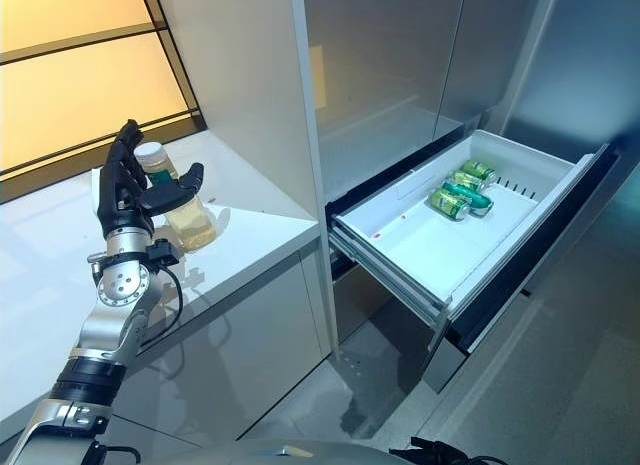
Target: Put drinks into fridge and close the fridge
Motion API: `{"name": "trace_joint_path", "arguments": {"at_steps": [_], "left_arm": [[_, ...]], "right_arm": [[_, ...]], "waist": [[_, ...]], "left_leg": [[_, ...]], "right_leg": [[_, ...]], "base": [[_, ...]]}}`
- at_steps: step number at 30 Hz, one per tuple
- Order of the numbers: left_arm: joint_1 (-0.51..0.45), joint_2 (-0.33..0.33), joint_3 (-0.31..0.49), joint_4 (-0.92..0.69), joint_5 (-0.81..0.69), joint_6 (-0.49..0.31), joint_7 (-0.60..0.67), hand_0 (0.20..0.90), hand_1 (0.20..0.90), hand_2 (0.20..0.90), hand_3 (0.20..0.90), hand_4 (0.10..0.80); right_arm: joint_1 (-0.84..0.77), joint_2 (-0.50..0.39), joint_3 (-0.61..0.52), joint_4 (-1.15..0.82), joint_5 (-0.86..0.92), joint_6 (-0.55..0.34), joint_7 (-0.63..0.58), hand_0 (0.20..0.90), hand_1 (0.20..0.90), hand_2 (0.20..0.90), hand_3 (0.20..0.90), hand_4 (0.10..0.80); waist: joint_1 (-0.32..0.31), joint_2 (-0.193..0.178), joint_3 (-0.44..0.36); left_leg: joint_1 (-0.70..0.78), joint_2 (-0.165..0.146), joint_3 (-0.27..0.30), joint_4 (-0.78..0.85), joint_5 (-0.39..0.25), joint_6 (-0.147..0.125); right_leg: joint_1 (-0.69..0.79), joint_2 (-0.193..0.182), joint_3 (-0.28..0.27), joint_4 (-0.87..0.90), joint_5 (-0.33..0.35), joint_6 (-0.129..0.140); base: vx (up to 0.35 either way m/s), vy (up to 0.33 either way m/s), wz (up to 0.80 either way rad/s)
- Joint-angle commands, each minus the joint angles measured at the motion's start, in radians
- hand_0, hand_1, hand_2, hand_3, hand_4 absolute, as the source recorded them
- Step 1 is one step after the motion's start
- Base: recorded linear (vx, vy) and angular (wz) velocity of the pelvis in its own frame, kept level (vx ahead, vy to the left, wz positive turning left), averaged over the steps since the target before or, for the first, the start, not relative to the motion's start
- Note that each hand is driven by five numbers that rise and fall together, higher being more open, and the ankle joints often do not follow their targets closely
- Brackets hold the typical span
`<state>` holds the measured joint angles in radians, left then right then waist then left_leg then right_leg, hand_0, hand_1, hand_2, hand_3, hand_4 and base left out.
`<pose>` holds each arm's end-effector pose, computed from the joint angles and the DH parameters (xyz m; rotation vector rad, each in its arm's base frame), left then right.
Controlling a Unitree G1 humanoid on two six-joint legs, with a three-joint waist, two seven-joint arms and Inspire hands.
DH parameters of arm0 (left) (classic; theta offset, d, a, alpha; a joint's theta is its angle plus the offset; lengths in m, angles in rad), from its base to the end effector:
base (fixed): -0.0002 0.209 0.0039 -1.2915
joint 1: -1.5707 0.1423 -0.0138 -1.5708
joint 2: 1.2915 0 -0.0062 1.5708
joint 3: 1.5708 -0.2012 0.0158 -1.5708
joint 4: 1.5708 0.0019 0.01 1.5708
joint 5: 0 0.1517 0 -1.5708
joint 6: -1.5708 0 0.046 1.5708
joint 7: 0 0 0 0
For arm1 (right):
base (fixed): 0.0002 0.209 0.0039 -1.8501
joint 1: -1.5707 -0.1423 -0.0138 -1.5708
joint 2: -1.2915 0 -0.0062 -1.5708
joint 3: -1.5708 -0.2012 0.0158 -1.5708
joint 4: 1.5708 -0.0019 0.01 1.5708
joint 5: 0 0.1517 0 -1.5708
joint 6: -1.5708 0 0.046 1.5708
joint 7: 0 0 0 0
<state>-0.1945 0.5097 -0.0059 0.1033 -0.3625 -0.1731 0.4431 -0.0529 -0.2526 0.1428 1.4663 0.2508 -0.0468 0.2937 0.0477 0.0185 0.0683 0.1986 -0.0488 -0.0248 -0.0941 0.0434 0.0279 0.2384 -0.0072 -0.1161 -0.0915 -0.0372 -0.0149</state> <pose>0.2559 0.2459 0.0875 0.0837 -0.2947 0.4254 0.0543 -0.2440 -0.1478 0.0836 1.3467 0.0106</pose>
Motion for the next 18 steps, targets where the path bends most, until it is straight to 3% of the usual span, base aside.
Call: {"name": "trace_joint_path", "arguments": {"at_steps": [1,18], "left_arm": [[-0.133,0.044,-0.003,-0.002,0.034,-0.046,-0.007,0.9,0.9,0.9,0.9,0.8],[-0.112,0.04,-0.029,0.058,0.049,-0.012,0.001,0.9,0.9,0.9,0.9,0.8]], "right_arm": [[-0.03,-0.029,0.016,0.073,-0.026,-0.003,0.016,0.9,0.9,0.9,0.9,0.8],[-0.032,-0.029,0.014,0.074,-0.026,0.002,0.012,0.9,0.9,0.9,0.9,0.8]], "waist": [[0.0,0.033,-0.024],[-0.002,0.038,-0.019]], "left_leg": [[0.012,0.006,0.062,0.007,-0.117,0.0],[0.017,0.006,0.067,0.007,-0.117,0.002]], "right_leg": [[-0.046,-0.003,-0.025,0.061,-0.046,0.055],[-0.043,-0.004,-0.02,0.059,-0.045,0.057]], "base": [[0.0,0.0,0.0],[0.0,0.0,0.0]]}}
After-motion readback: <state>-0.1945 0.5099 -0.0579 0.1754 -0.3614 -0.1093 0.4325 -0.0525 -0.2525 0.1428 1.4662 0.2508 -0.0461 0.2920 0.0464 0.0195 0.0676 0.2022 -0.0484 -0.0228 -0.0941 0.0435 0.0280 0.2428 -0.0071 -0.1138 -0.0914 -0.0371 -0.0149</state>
